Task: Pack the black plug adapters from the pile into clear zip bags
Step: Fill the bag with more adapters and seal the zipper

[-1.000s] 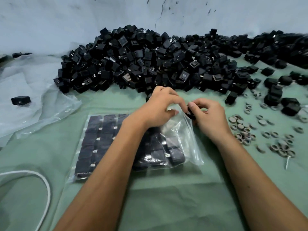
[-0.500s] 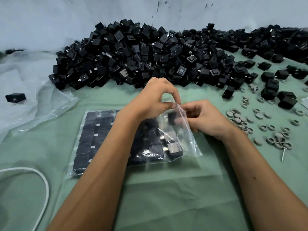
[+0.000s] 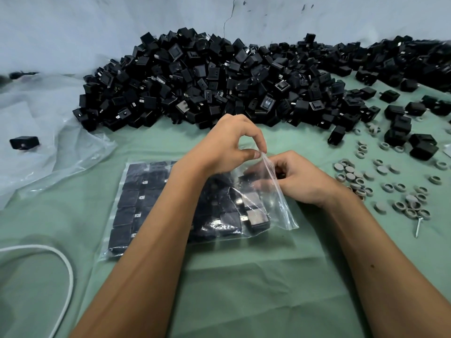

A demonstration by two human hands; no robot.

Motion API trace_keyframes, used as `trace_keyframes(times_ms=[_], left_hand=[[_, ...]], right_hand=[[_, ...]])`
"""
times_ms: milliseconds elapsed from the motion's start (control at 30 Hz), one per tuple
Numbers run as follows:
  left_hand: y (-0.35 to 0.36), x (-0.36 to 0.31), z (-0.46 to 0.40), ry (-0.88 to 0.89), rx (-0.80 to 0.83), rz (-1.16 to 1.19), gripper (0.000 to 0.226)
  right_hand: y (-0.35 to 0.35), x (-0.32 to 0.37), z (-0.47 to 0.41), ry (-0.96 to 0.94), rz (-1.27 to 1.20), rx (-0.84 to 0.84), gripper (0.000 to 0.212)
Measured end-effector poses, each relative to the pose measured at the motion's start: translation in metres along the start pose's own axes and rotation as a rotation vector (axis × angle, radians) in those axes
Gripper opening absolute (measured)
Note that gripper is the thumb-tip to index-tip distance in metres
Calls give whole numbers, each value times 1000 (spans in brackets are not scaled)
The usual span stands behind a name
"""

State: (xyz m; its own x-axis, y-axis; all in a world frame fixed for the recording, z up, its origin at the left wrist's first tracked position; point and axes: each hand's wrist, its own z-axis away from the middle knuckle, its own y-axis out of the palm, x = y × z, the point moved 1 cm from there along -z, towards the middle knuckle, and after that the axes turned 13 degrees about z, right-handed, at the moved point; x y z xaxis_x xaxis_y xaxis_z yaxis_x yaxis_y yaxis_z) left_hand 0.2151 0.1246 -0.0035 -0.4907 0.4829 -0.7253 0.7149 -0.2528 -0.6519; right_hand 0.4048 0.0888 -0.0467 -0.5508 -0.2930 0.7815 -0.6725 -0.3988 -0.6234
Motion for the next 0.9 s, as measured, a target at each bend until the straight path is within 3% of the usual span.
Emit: trace_keyframes(times_ms=[200, 600, 900], left_hand=[[1, 1, -1, 14, -14, 13, 14], [6, -5, -2, 48, -18, 32, 10], [7, 4, -2, 2, -64, 41, 17]], right_hand=[[0, -2, -1, -15, 12, -47, 13], [4, -3, -6, -134, 79, -10, 16], [0, -12, -8, -23, -16, -156, 9]])
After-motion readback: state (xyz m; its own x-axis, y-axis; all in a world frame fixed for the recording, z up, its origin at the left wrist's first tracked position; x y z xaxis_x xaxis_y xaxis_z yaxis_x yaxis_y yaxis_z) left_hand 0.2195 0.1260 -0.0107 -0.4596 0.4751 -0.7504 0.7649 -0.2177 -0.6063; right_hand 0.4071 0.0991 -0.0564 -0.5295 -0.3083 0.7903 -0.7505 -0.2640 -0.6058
